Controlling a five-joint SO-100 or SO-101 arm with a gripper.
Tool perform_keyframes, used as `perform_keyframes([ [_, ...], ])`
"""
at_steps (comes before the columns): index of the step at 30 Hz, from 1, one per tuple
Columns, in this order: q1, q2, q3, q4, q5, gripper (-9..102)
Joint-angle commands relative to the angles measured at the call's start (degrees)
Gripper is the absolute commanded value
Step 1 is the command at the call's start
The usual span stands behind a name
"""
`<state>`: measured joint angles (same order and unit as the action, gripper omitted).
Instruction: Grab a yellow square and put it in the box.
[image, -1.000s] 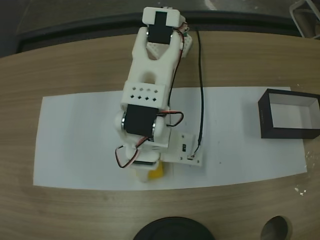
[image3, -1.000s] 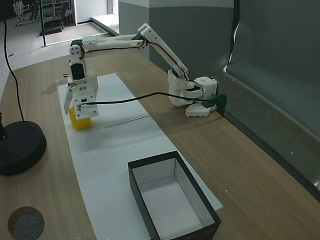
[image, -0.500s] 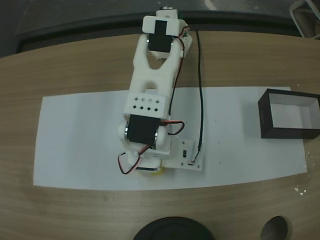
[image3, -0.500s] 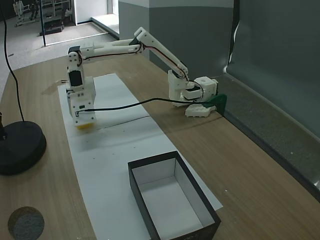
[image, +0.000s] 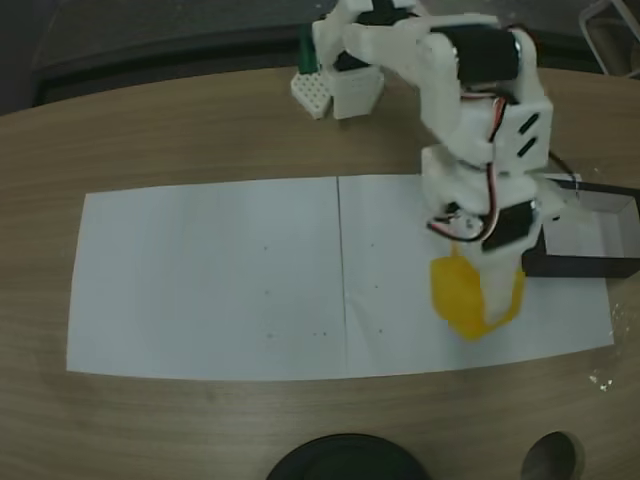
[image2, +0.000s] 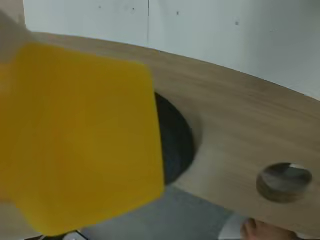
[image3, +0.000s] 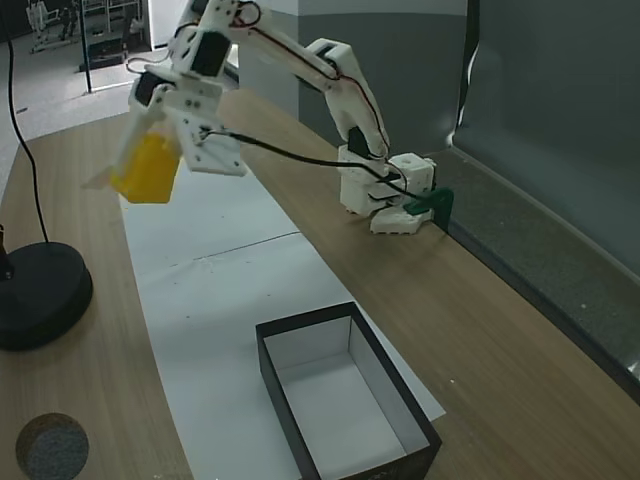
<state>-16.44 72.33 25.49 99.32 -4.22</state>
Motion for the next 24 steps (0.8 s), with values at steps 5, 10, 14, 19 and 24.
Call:
perform_keyframes([
  [5,-23.6,19.1,14.9,-0.6,-0.3,8],
  [10,-34.5,19.4,20.3,-2.5,-3.1,8],
  [14,-35.1,19.4,22.1,-9.0,-4.0,8],
  [19,-35.7,15.4,23.6,-12.8,-3.6,8],
  [24,-36.7,8.5,23.3,-15.9,-2.5,8],
])
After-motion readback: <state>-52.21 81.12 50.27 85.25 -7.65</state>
